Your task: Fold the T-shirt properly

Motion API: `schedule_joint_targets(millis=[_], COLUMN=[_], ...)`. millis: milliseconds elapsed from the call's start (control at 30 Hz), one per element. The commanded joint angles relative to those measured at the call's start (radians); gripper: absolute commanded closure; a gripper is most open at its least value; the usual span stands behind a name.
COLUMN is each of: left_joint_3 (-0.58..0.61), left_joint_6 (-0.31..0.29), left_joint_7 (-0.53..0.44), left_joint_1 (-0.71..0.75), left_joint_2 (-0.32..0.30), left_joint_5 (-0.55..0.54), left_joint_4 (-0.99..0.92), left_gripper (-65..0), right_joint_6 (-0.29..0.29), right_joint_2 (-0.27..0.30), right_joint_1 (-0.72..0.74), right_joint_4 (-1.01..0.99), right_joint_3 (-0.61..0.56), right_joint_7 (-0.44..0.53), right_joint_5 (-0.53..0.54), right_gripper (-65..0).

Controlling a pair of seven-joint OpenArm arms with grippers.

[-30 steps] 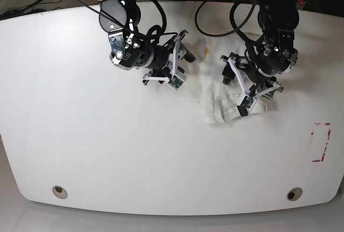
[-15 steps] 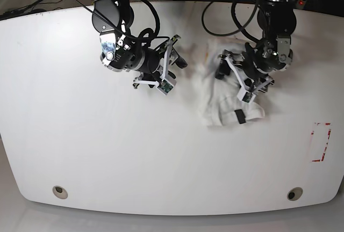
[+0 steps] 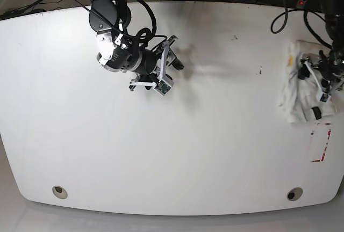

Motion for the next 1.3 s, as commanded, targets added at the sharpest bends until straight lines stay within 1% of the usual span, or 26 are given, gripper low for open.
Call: schedule_joint_targets(millis=[0,33,100,133,200,267,367,467,533,600,667,733,767,800,833,867,900,967,1033,1133,1167,1200,1267], left_joint_3=[0.003,0.002,-0.004,-0.017,-0.051,-0.087,-0.166,-0.233,-0.252,-0.259,-0.262,-0.262,-0.262,-0.258,-0.256,-0.255,-0.255,-0.244,-0.218,-0.153,-0.132,-0.095,-0.038], left_joint_6=[-0.004,-0.021,-0.039,-0.051,-0.068,-0.102,-0.171,-0.173,-0.173,-0.173,-0.173,-0.171,-0.14,-0.088,-0.056,-0.038,-0.012,0.022,0.044,0.108,0.131,0.165,0.212], left_joint_7=[0.046,0.007,-0.03,-0.045,-0.047,-0.043,-0.043,-0.017,0.009,0.033,0.038,0.033,0.033,0.03,0.018,0.006,-0.022,-0.103,-0.191,-0.396,-0.447,-0.518,-0.593], left_joint_1=[0.013,0.013,0.013,0.013,0.013,0.013,0.013,0.01,-0.002,-0.004,0.002,0.005,0.005,0.004,0.002,0.002,0.002,-0.001,-0.001,0.005,0.007,0.019,0.04], left_joint_2=[-0.086,-0.117,-0.163,-0.187,-0.212,-0.224,-0.235,-0.235,-0.23,-0.223,-0.184,-0.137,-0.115,-0.081,-0.048,-0.023,0.024,0.115,0.179,0.282,0.308,0.342,0.379], left_joint_5=[0.126,0.124,0.121,0.121,0.121,0.121,0.123,0.121,0.121,0.123,0.126,0.141,0.155,0.178,0.192,0.198,0.209,0.227,0.244,0.276,0.287,0.305,0.334], left_joint_4=[-0.105,-0.143,-0.174,-0.184,-0.195,-0.191,-0.191,-0.174,-0.095,0.017,0.103,0.188,0.225,0.274,0.307,0.327,0.359,0.405,0.414,0.409,0.406,0.393,0.371], left_gripper=[-49.9,-49.9,-49.9,-49.9,-49.9,-49.9,-49.9,-49.9,-49.9,-49.9,-49.9,-49.9,-49.9,-50.1,-50.1,-50.3,-50.3,-50.3,-50.3,-50.0,-50.0,-50.0,-50.0], right_joint_6=[0.006,0.006,0.006,0.006,0.006,0.006,0.006,0.006,0.006,0.006,0.006,0.006,0.006,0.006,0.006,0.006,-0.029,-0.095,-0.139,-0.215,-0.231,-0.256,-0.285], right_joint_2=[0.016,0.019,0.02,0.022,0.022,0.022,0.022,0.022,0.025,0.048,0.063,0.079,0.089,0.108,0.119,0.126,0.14,0.178,0.206,0.257,0.274,0.3,0.326], right_joint_1=[0.015,0.013,0.013,0.013,0.013,0.013,0.015,0.016,0.018,0.021,0.021,0.021,0.023,0.032,0.039,0.042,0.049,0.07,0.079,0.085,0.085,0.084,0.081], right_joint_4=[0.052,0.058,0.06,0.06,0.06,0.06,0.06,0.06,0.06,0.06,0.06,0.06,0.058,0.054,0.049,0.044,0.029,0.0,-0.029,-0.101,-0.127,-0.17,-0.233], right_joint_3=[0.001,0.001,0.001,0.001,0.001,0.001,0.001,0.001,0.001,0.001,0.001,0.002,0.002,0.002,0.002,0.002,0.002,0.002,0.002,0.002,0.002,0.002,0.002], right_joint_7=[0.024,0.024,0.024,0.024,0.024,0.024,0.026,0.029,0.03,0.037,0.064,0.113,0.141,0.176,0.199,0.212,0.239,0.297,0.362,0.526,0.575,0.655,0.767], right_joint_5=[0.024,0.024,0.024,0.021,0.016,0.016,0.016,0.016,0.015,0.013,0.013,0.011,0.011,0.011,0.011,0.011,0.011,0.011,0.011,0.011,0.011,0.011,0.011], right_gripper=[-27.0,-27.0,-27.0,-27.0,-27.0,-27.0,-27.0,-27.0,-27.0,-27.0,-27.0,-27.0,-27.0,-27.0,-27.0,-27.0,-27.0,-27.0,-27.0,-27.0,-27.0,-27.0,-27.0])
